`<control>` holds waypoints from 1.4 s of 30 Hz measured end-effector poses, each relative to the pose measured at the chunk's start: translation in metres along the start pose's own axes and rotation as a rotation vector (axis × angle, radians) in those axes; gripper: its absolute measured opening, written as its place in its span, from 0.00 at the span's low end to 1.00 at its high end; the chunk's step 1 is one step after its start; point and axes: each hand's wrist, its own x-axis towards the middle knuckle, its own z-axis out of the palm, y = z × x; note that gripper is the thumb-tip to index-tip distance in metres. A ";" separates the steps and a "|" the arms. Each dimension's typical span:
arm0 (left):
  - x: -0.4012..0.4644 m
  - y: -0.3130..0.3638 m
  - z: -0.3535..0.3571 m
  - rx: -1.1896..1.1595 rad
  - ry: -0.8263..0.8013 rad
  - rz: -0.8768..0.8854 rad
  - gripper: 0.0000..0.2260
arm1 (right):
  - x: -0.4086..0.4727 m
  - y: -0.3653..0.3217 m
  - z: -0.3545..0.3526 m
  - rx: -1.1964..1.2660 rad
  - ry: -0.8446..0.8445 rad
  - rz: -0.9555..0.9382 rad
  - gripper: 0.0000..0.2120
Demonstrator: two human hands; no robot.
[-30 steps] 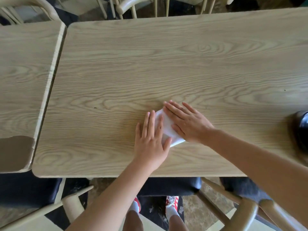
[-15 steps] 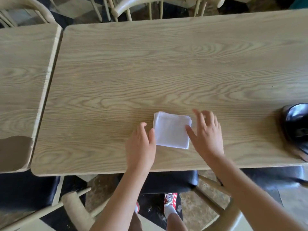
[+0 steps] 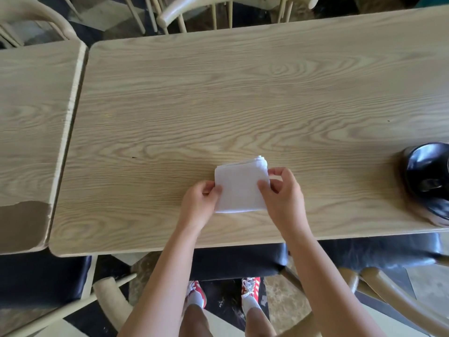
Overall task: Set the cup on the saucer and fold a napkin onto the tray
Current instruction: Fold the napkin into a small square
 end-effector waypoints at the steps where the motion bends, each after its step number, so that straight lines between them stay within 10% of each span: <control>1: -0.003 0.000 -0.005 -0.113 -0.055 -0.047 0.08 | -0.001 -0.005 -0.004 0.074 -0.013 0.014 0.06; 5: -0.016 0.004 -0.022 -0.700 -0.405 -0.282 0.15 | -0.009 -0.027 -0.018 0.299 -0.100 0.061 0.07; 9: -0.029 0.019 -0.032 -0.857 -0.476 -0.124 0.20 | -0.022 -0.043 -0.028 0.392 -0.147 0.076 0.06; 15: -0.062 0.051 -0.059 -0.450 -0.288 0.358 0.27 | -0.040 -0.059 -0.047 0.257 -0.038 -0.050 0.13; 22: -0.109 0.093 -0.090 -0.243 -0.348 0.509 0.13 | -0.057 -0.096 -0.079 0.170 -0.142 -0.193 0.19; 30: -0.159 0.119 -0.106 -0.186 -0.270 0.557 0.23 | -0.092 -0.128 -0.131 0.165 -0.407 -0.344 0.29; 42: -0.215 0.120 -0.102 -0.148 -0.367 0.703 0.25 | -0.173 -0.120 -0.158 0.017 -0.114 -0.376 0.30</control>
